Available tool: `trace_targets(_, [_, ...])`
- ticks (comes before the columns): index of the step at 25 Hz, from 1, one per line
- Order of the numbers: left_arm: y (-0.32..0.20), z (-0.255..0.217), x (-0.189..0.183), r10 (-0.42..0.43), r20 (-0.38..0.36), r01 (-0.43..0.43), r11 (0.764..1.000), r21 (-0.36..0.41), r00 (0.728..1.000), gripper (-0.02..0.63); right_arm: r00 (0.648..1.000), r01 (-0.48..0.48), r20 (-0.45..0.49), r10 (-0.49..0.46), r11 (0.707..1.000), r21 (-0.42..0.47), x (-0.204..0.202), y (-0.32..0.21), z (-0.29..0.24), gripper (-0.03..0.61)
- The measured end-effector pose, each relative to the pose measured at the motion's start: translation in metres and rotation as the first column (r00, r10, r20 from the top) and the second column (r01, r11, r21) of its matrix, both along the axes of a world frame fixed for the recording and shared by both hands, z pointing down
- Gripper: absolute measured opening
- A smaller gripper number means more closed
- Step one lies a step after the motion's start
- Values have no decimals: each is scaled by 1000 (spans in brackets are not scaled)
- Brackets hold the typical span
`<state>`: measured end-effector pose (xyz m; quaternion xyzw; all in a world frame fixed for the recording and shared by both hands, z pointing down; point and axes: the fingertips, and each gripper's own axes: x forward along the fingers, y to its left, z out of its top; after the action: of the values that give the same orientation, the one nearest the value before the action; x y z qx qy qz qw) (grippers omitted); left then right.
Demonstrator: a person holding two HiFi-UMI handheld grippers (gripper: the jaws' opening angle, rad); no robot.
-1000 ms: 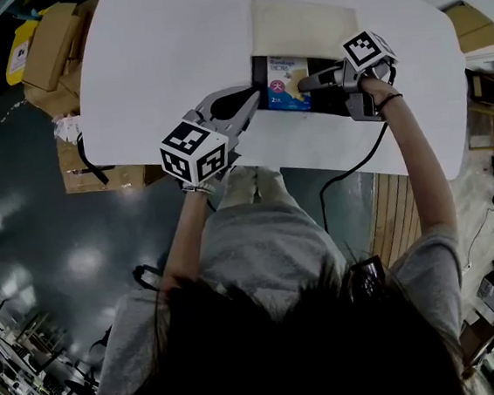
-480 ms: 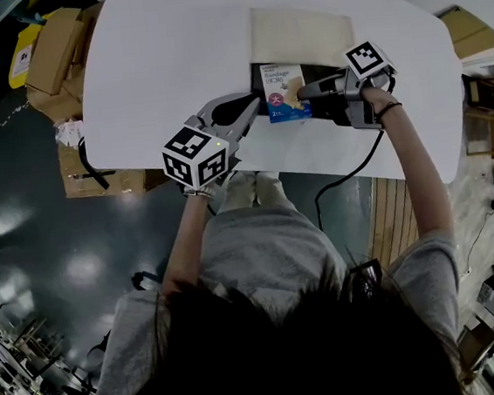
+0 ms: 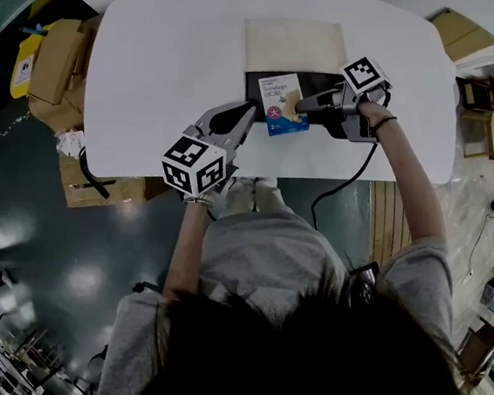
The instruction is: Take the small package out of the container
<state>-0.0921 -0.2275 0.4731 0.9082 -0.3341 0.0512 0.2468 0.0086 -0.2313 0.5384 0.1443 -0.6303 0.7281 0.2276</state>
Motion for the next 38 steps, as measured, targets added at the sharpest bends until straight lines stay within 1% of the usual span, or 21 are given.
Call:
trace_targets(4, [3, -2, 2, 2, 1, -2, 1000, 8, 1000, -11, 999, -24, 28, 24, 999, 24, 2, 5, -4, 107])
trace_targets(10, [6, -9, 2, -3, 1, 3, 1000, 31, 1000, -11, 995, -82, 73, 75, 992, 94, 5, 8, -16, 107])
trace_targets(14, [5, -13, 2, -4, 0, 4, 999, 48, 1000, -11, 988, -131, 102, 115, 978, 160, 7, 4, -24, 107])
trace_targets(17, [4, -16, 0, -16, -5, 16, 998, 58, 1000, -11, 981, -172, 127, 148, 963, 210, 7, 1, -32, 107])
trace_targets(20, [4, -21, -2, -41, -18, 42, 997, 69, 999, -11, 962, -243, 183, 201, 938, 247, 6, -1, -41, 107])
trace_targets(22, [2, -26, -4, -50, -20, 51, 995, 86, 999, -11, 953, -276, 199, 226, 920, 277, 7, -4, -46, 107])
trace_targets(30, [-1, -52, -8, -81, -27, 85, 983, 165, 996, -11, 933, -346, 237, 271, 852, 392, 8, -9, -67, 106])
trace_targets(33, [0, -59, -7, -91, -32, 96, 978, 183, 995, -11, 919, -386, 259, 298, 815, 432, 13, -11, -77, 106])
trace_targets(36, [0, -65, -5, -99, -39, 104, 975, 194, 994, -11, 906, -422, 251, 341, 777, 468, 20, -12, -86, 104])
trace_targets(38, [0, -67, -3, -102, -45, 109, 974, 201, 994, -11, 893, -449, 269, 360, 745, 494, 24, -13, -94, 104])
